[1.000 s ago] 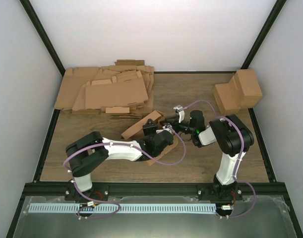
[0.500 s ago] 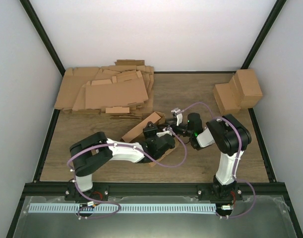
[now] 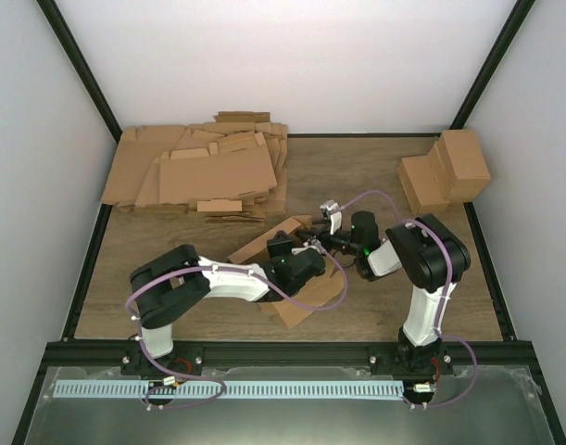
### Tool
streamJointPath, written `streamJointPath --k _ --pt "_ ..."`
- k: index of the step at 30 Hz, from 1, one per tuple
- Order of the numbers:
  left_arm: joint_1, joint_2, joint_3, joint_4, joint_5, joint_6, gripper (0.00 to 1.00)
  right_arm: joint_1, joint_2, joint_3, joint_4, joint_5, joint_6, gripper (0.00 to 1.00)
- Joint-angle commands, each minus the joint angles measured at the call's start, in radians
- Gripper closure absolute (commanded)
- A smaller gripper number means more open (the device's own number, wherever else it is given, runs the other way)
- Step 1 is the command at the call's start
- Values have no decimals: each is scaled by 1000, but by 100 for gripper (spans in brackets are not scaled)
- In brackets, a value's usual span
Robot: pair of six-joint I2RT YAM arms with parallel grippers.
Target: Fold the paper box
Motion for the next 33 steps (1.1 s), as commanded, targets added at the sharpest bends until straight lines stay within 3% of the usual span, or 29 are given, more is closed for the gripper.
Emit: streamJointPath --k 1,5,10,14,17,27,33 --pt "9 6 13 -10 -1 -7 96 9 -65 -32 -7 7 -15 41" --pt "9 1 28 -32 -2 -28 96 9 -136 -74 -86 56 -10 44" --pt "5 1 72 -105 1 -92 92 12 -173 -73 -154 131 -31 63" --pt "-5 -48 114 -251 72 -195 68 17 -174 -75 -150 165 -29 82" --pt "-10 -117 111 -307 100 -247 57 19 -182 -80 -145 184 -30 89" --pt "5 -267 67 -546 230 -505 39 19 -192 -90 -129 191 -51 90" --pt "95 -310 104 -619 371 -588 30 20 -198 -95 -127 194 -56 90"
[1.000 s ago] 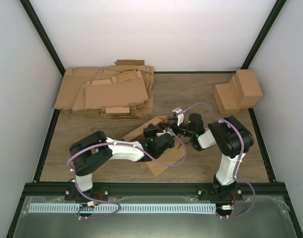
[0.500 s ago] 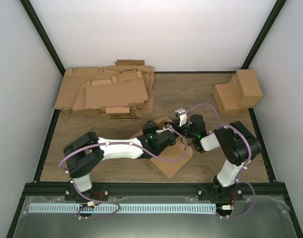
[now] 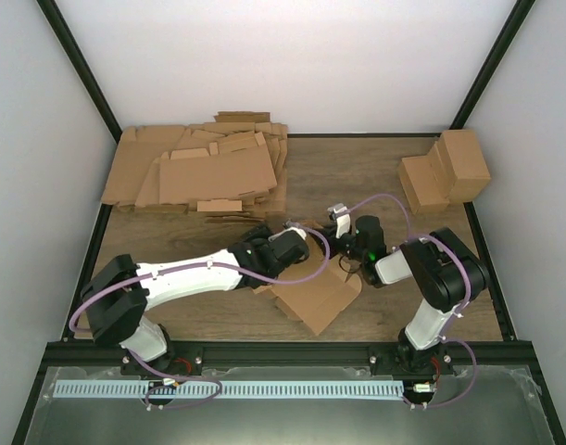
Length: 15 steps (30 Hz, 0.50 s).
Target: Fold the paper box
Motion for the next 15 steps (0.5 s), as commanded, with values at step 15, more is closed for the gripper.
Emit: streamJointPath --k 15 --pt "83 133 147 -136 119 -32 44 22 -39 10 -11 15 -34 90"
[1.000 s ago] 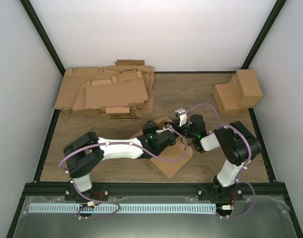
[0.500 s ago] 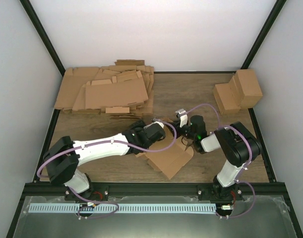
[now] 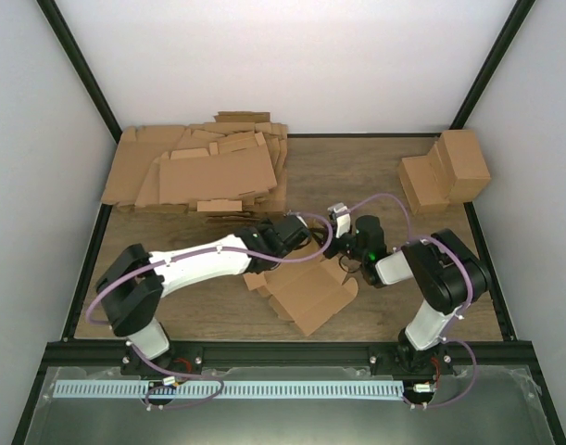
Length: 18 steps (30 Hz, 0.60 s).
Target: Fold the paper box
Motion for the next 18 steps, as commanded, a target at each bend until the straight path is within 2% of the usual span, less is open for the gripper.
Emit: streamJointPath --k 1,4,7,8,15,18 --pt "-36 85 44 -31 -64 26 48 20 -25 11 -6 6 -30 90" --pt "-57 121 52 -33 -116 29 67 21 -27 15 -19 9 -35 89" --pt "-84 134 48 -21 -174 39 91 21 -33 14 -25 10 -38 89" --pt "-93 136 44 -13 -203 46 96 22 -36 14 -26 11 -36 88" --pt "-157 147 12 63 -401 126 96 23 -100 -16 -23 -2 11 76" --pt "-171 152 7 85 -452 149 96 22 -150 -47 -28 13 37 59"
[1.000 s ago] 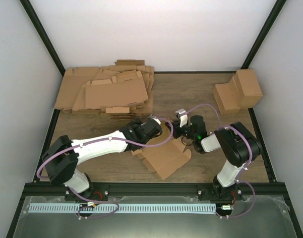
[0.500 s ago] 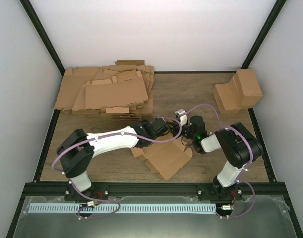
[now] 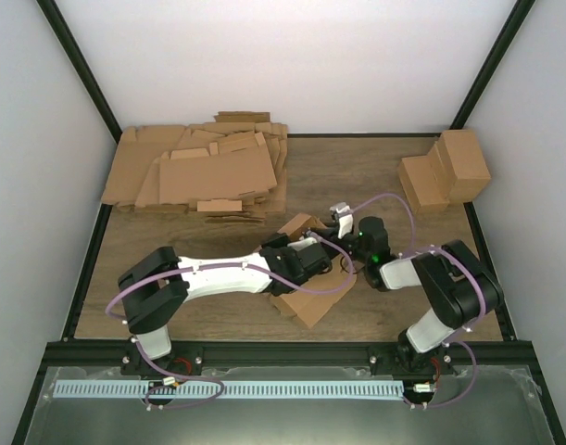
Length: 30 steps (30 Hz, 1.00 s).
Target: Fold the paper box
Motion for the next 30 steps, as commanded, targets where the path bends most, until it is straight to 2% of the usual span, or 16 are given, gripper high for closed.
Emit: streamJointPath --k 1,5,10,12,15,21,26,30 --pt "-19 13 -22 73 -143 56 96 11 -81 -35 -10 19 35 55" --pt "-33 -16 -60 140 -176 108 96 10 -127 -49 -67 39 68 36" --pt "-32 -39 -90 182 -180 130 96 11 -222 -91 -179 48 160 24" --pt "-30 -47 -100 197 -167 128 96 11 -291 -100 -275 60 187 22" --pt "-28 -51 -114 214 -167 128 96 10 -379 -88 -509 111 249 17" --pt "-30 -60 -122 233 -169 136 96 10 -493 3 -995 224 416 14" --pt "-36 -49 -121 246 -184 145 96 11 -628 -6 -1220 265 588 10" --pt "-44 -41 -122 246 -197 145 96 11 -733 -42 -1326 238 712 10"
